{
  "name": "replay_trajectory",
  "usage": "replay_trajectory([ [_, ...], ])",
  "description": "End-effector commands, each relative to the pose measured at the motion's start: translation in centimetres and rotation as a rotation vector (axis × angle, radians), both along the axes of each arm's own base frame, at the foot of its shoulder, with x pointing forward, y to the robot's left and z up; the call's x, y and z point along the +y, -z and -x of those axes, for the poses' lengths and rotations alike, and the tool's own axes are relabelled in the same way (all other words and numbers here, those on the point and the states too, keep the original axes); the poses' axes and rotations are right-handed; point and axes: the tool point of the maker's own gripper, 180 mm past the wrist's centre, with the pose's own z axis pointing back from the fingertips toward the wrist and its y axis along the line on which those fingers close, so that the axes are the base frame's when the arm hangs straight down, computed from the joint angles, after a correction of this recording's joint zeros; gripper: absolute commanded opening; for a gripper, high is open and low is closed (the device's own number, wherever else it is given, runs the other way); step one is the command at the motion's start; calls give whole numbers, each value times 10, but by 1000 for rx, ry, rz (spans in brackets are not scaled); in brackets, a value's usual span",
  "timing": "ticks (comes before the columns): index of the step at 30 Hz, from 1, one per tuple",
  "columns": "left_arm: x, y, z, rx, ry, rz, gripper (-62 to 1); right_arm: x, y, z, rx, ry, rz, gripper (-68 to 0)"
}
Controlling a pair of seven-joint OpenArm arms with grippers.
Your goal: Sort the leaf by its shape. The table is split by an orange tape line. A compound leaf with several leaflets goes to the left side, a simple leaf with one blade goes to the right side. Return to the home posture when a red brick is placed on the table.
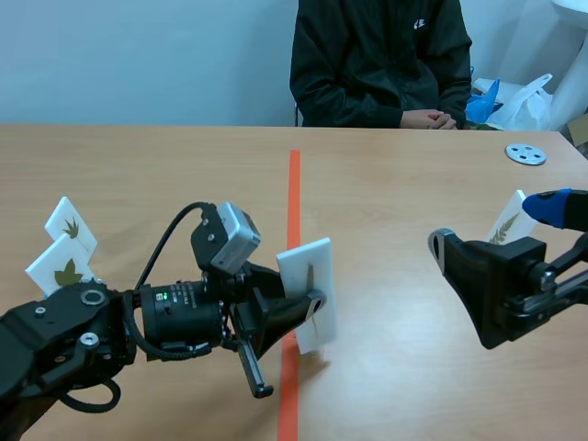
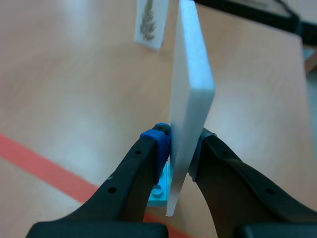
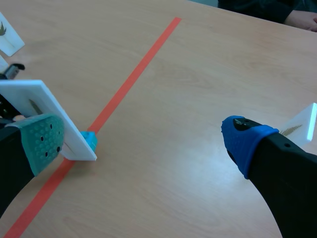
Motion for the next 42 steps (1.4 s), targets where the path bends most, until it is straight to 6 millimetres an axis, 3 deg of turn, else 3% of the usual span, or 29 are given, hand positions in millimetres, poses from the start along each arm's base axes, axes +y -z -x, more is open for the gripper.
replay_trajectory([
  [1,4,-33,-7,-66,-29,69,-555,-1,-11,-5,-41,-3,-4,4],
  [7,26,-71,-2,-140,-109,68,-555,-1,-11,-5,-41,-2,-4,4],
  [12,55,-84,5,-121,-221,100,-554,-1,-11,-5,-41,-2,-4,4],
  [20,113,-76,16,-28,-458,130,-554,-1,-11,-5,-41,-2,-4,4],
  [32,186,-66,0,-39,-775,40,-554,-1,-11,-5,-41,-2,-4,4],
  [42,233,-30,-6,13,-997,-58,-554,-1,-11,-6,-44,-2,-4,4],
])
